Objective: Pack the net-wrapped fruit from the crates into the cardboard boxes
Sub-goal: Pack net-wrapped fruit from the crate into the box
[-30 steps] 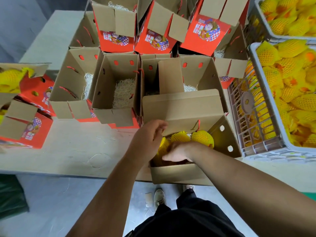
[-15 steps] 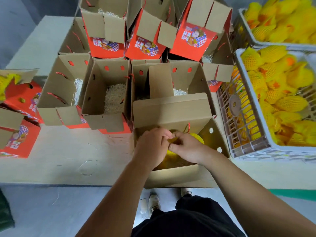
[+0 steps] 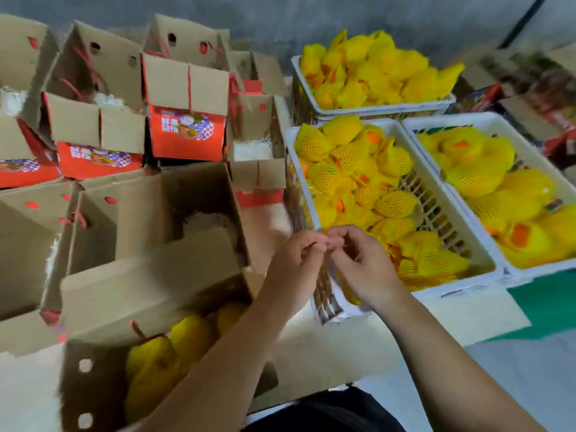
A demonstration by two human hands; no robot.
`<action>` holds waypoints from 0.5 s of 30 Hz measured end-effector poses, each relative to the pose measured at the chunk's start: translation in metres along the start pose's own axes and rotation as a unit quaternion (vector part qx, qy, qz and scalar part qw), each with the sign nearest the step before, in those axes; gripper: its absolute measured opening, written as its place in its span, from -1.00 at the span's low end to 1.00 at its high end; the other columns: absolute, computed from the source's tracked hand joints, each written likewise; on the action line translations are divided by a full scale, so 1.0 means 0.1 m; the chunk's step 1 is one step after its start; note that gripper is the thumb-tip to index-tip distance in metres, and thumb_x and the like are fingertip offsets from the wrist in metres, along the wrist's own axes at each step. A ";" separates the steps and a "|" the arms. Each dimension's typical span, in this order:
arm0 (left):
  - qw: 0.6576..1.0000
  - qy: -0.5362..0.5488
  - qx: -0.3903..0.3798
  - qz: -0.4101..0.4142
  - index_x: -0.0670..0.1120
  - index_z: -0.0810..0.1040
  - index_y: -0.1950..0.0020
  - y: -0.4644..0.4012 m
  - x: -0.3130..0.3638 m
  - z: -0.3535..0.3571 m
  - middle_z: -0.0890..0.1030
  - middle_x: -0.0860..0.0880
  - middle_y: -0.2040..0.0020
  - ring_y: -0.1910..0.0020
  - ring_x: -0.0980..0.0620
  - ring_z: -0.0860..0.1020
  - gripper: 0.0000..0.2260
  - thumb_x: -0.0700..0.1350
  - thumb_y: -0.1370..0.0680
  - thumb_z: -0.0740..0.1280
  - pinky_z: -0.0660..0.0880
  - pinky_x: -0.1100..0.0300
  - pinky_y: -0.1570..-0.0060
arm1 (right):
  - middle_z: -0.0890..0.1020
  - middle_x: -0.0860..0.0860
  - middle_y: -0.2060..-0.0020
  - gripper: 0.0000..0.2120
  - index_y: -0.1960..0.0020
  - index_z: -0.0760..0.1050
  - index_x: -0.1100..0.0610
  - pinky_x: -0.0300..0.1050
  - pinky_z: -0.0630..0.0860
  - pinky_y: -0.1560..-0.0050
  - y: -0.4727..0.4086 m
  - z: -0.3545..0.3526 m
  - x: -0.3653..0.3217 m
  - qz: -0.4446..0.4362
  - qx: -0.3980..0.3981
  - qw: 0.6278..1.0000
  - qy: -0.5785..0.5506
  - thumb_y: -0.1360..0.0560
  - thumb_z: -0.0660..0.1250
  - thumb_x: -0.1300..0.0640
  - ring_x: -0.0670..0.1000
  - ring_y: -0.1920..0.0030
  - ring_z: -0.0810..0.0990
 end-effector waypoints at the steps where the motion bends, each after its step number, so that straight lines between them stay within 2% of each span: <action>1: 1.000 -0.001 -0.008 -0.010 0.13 0.63 0.00 -0.11 0.01 0.19 0.68 0.19 0.08 0.08 0.18 0.64 -0.86 -0.06 -0.56 0.29 0.53 0.21 0.01 | 0.67 -0.11 0.21 -0.85 -0.08 0.60 -0.02 -0.17 0.50 0.18 -0.10 -0.26 0.16 0.001 0.022 0.999 0.042 -0.55 0.41 0.18 -0.10 0.20 0.62; 3: 0.999 -0.048 -0.014 -0.007 0.06 0.65 -0.04 -0.32 0.05 0.50 0.66 0.14 0.11 0.18 0.15 0.59 -0.85 -0.03 -0.56 0.30 0.47 0.21 0.13 | 0.66 0.00 0.02 -0.71 -0.23 0.55 0.06 -0.07 0.52 0.00 -0.32 -0.71 0.55 0.030 0.016 0.985 0.172 -0.52 0.44 0.14 0.06 -0.01 0.64; 4: 0.994 -0.106 -0.009 0.014 0.04 0.66 -0.07 -0.42 0.10 0.62 0.67 0.13 0.07 0.14 0.14 0.60 -0.86 -0.06 -0.60 0.31 0.47 0.20 0.11 | 0.62 0.09 -0.14 -0.58 -0.34 0.48 0.08 0.02 0.51 -0.13 -0.42 -0.86 0.82 0.077 -0.027 0.963 0.257 -0.51 0.45 0.07 0.17 -0.16 0.59; 6: 0.975 -0.205 -0.020 0.080 0.02 0.64 -0.14 -0.57 0.28 0.89 0.68 0.08 -0.05 -0.02 0.08 0.62 -0.84 -0.12 -0.64 0.30 0.51 0.15 0.00 | 0.40 0.17 -0.42 -0.30 -0.53 0.26 0.04 0.17 0.42 -0.33 -0.48 -1.09 1.35 0.200 -0.142 0.890 0.384 -0.51 0.42 -0.16 0.29 -0.40 0.39; 7: 0.965 -0.234 -0.042 0.112 0.01 0.63 -0.18 -0.62 0.35 1.04 0.67 0.07 -0.08 -0.06 0.06 0.62 -0.83 -0.12 -0.64 0.29 0.53 0.13 -0.02 | 0.25 0.15 -0.51 -0.20 -0.59 0.14 -0.01 0.22 0.37 -0.39 -0.48 -1.15 1.53 0.240 -0.188 0.861 0.406 -0.50 0.39 -0.27 0.31 -0.48 0.27; 9: 0.944 -0.287 -0.079 0.144 0.02 0.61 -0.21 -0.65 0.37 1.27 0.67 0.07 -0.12 -0.09 0.05 0.62 -0.82 -0.09 -0.64 0.30 0.54 0.13 -0.01 | 0.02 0.07 -0.60 -0.06 -0.64 0.00 -0.05 0.29 0.28 -0.46 -0.52 -1.21 1.72 0.266 -0.221 0.841 0.415 -0.45 0.36 -0.39 0.31 -0.58 0.07; 12: 0.946 -0.295 -0.115 0.066 0.00 0.62 -0.23 -0.64 0.05 1.34 0.66 0.06 -0.17 -0.17 0.03 0.60 -0.81 -0.13 -0.65 0.29 0.50 0.15 -0.12 | -0.02 0.07 -0.60 -0.03 -0.63 0.06 0.04 0.32 0.25 -0.45 -0.66 -1.21 1.77 0.278 -0.182 0.855 0.398 -0.43 0.32 -0.44 0.30 -0.57 0.01; 14: 0.939 -0.313 -0.139 0.034 0.07 0.59 -0.23 -0.59 -0.10 1.34 0.64 0.14 -0.18 -0.16 0.09 0.57 -0.81 -0.09 -0.66 0.26 0.51 0.11 -0.12 | -0.09 0.09 -0.57 -0.18 -0.60 0.08 -0.03 0.32 0.29 -0.40 -0.67 -1.11 1.81 0.290 -0.180 0.839 0.423 -0.50 0.29 -0.35 0.32 -0.55 -0.02; 15: 0.937 -0.315 -0.146 0.035 0.12 0.57 -0.23 -0.58 -0.13 1.36 0.62 0.17 -0.16 -0.13 0.13 0.56 -0.82 -0.04 -0.66 0.26 0.52 0.11 -0.08 | -0.11 0.09 -0.53 -0.27 -0.58 0.08 -0.07 0.30 0.33 -0.37 -0.67 -1.04 1.82 0.286 -0.191 0.824 0.450 -0.54 0.31 -0.24 0.33 -0.54 -0.04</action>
Point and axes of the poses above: each hand's wrist, its own y-axis away from the middle knuckle, its own z-axis out of the palm, x = y × z, the point moved 9 cm from there along -y, towards the middle knuckle
